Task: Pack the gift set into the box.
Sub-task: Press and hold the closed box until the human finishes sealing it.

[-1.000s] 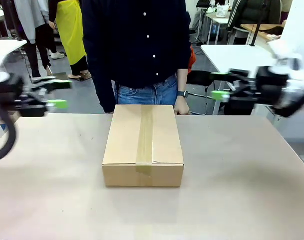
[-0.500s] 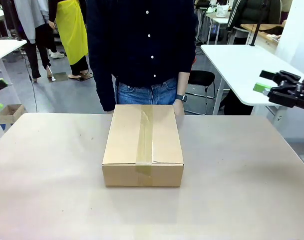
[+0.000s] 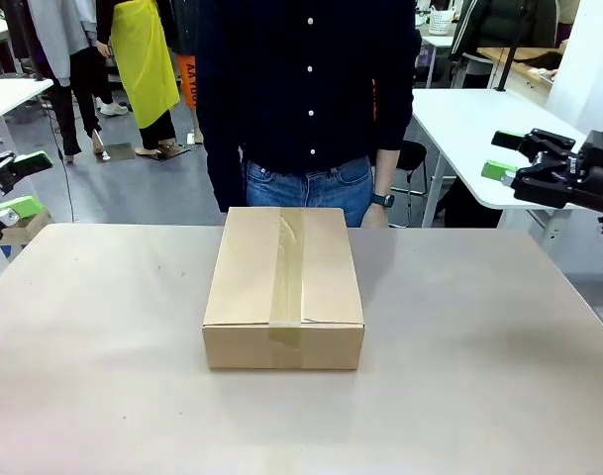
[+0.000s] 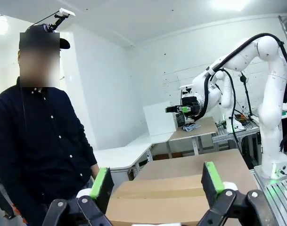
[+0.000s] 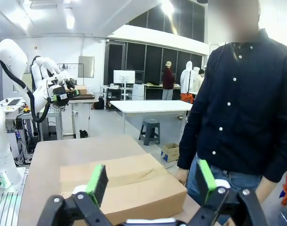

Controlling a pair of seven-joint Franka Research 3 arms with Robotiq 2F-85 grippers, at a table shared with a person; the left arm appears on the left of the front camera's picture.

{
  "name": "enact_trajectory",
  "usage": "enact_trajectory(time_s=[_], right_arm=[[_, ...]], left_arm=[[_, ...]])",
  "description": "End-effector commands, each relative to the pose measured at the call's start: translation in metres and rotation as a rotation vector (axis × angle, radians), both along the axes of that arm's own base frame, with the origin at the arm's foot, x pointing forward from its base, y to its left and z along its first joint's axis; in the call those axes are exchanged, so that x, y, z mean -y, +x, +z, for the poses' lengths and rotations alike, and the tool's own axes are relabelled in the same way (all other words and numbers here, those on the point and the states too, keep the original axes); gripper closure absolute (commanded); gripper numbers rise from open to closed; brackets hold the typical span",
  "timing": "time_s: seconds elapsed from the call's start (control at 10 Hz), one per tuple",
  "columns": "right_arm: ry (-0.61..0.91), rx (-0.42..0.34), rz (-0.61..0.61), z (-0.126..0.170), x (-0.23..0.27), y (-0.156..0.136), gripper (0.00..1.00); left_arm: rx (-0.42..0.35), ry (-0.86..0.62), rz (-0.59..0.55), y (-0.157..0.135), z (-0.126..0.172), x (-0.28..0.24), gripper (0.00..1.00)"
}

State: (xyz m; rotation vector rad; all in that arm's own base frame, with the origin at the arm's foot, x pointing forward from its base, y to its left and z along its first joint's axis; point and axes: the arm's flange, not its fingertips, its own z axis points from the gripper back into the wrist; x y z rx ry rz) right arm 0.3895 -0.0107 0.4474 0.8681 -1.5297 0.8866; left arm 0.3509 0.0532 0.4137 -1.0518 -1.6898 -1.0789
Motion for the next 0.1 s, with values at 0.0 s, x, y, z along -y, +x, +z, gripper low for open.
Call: enact_trajectory(time_s=[0.0], right_arm=[[0.006,-0.01,0.007,0.0017,0.0043,-0.0024,0.0]], left_arm=[[-0.011,-0.016,0.012,-0.0034,0.0041,-0.0007,0.0]])
